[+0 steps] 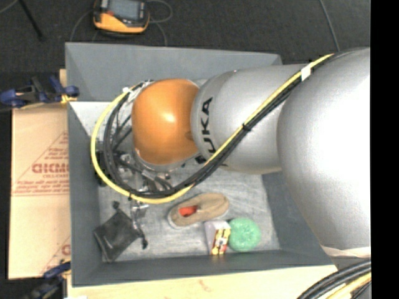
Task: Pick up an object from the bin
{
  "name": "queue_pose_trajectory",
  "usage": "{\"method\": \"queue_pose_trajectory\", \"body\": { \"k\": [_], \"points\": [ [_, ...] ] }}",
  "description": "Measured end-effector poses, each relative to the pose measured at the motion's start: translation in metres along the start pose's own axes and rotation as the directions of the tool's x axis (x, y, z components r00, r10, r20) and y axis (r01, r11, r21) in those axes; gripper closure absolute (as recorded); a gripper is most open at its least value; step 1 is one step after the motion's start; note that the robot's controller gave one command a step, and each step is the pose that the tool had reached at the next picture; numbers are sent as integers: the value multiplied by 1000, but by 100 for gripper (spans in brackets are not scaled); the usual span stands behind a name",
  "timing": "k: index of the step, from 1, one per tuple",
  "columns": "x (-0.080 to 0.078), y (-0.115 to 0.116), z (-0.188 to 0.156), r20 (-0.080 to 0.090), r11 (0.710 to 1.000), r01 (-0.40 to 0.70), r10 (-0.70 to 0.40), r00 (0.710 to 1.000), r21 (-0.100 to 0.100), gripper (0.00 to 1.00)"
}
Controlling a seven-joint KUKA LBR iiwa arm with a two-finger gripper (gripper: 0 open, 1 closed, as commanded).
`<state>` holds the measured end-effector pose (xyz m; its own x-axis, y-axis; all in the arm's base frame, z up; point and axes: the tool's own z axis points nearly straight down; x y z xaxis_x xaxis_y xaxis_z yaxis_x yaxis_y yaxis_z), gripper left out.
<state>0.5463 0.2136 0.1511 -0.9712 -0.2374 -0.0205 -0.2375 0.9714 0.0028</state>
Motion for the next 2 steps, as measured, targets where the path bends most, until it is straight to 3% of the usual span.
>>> {"method": "queue_pose_trajectory", "body": {
  "k": [1, 2],
  "points": [
    [55, 15, 71, -16, 997, 73, -73, 997, 0, 0],
    [57, 17, 73, -19, 997, 78, -78, 997, 0, 100]
  ]
}}
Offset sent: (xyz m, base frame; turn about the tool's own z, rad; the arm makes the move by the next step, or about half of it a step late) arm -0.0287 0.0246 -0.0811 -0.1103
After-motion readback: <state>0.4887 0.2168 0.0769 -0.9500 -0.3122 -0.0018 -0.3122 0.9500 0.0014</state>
